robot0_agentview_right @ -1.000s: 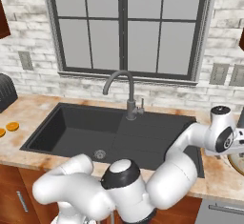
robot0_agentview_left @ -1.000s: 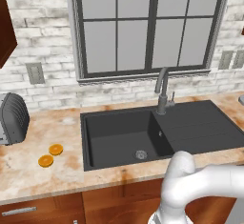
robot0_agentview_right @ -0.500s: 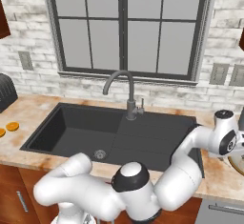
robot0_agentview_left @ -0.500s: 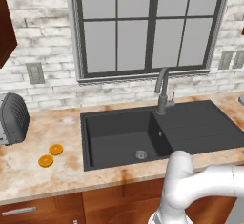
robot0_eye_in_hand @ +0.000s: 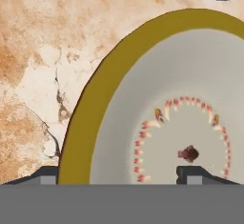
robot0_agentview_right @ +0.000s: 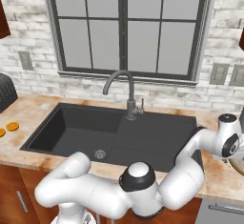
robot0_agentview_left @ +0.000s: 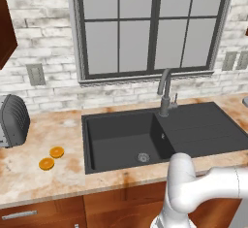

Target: Remove the orange and orange from the sink. Then move the bowl and cup from the counter to the sink for washing.

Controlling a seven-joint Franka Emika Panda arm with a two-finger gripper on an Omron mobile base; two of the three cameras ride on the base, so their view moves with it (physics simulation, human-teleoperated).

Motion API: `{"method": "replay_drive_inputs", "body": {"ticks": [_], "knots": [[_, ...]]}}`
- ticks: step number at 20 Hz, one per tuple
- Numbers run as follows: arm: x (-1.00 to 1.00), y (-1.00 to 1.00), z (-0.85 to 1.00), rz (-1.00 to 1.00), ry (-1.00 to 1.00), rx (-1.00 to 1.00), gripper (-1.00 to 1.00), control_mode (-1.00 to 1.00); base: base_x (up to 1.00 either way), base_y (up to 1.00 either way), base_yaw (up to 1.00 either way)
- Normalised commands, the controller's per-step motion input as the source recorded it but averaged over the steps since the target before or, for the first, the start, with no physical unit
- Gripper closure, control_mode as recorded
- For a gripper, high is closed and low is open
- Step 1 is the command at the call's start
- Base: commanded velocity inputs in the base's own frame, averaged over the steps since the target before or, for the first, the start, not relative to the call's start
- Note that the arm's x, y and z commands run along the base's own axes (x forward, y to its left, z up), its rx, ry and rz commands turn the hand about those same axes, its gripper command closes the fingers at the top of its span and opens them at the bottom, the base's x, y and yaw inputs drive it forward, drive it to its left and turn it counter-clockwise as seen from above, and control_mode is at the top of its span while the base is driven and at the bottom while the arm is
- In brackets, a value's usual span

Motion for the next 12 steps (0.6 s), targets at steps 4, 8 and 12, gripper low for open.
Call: {"method": "replay_drive_inputs", "body": {"ticks": [4,8,12], "knots": [[0.14,-0.19,-0.20,0.00,0.00,0.01,1.00,-1.00,0.00,0.00,0.00],[0.12,-0.21,-0.19,0.00,0.00,0.02,1.00,-1.00,0.00,0.00,0.00],[0.07,-0.23,-0.13,0.00,0.00,0.03,1.00,-1.00,0.00,0.00,0.00]]}}
